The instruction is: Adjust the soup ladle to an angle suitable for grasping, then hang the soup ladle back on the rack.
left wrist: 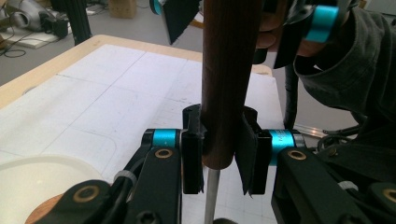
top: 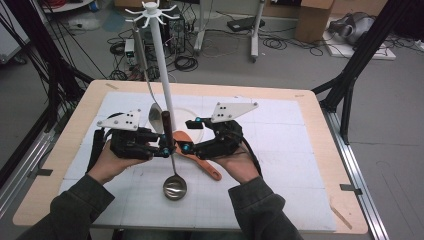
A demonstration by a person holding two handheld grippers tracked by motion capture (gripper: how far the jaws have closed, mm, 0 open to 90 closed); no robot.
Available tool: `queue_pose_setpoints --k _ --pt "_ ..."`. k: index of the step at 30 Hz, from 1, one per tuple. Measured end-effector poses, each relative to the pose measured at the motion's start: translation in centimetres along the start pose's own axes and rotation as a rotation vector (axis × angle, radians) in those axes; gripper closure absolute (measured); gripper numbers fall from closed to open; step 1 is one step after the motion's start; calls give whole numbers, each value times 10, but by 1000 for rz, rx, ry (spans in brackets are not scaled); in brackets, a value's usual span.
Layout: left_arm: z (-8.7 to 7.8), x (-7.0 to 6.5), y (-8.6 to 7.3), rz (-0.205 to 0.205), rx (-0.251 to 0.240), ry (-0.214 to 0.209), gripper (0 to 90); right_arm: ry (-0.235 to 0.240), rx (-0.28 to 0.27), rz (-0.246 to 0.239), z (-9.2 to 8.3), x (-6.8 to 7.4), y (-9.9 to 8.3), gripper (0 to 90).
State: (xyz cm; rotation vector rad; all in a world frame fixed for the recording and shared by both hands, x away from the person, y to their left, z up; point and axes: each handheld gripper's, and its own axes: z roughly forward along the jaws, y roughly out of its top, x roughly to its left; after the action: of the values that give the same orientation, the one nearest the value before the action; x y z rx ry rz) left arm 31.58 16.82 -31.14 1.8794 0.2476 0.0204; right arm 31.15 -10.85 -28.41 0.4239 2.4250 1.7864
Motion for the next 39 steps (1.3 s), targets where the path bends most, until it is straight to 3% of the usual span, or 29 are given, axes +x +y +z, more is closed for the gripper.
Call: queue_pose_setpoints --k 1,6,14,23,39 --pt "0 0 0 -1 0 1 733 0 0 0 0 0 0 283" --pt "-4 1 4 9 1 5 733 -86 38 6 -9 -6 -14 210" --pt "-10 5 7 1 -9 19 733 -176 51 64 -27 -18 -39 163" --pt "-14 8 9 -6 -6 33 734 -248 77 99 -49 -22 -64 140" --pt "-32 20 32 3 -12 63 733 -330 91 170 -92 -22 -109 107"
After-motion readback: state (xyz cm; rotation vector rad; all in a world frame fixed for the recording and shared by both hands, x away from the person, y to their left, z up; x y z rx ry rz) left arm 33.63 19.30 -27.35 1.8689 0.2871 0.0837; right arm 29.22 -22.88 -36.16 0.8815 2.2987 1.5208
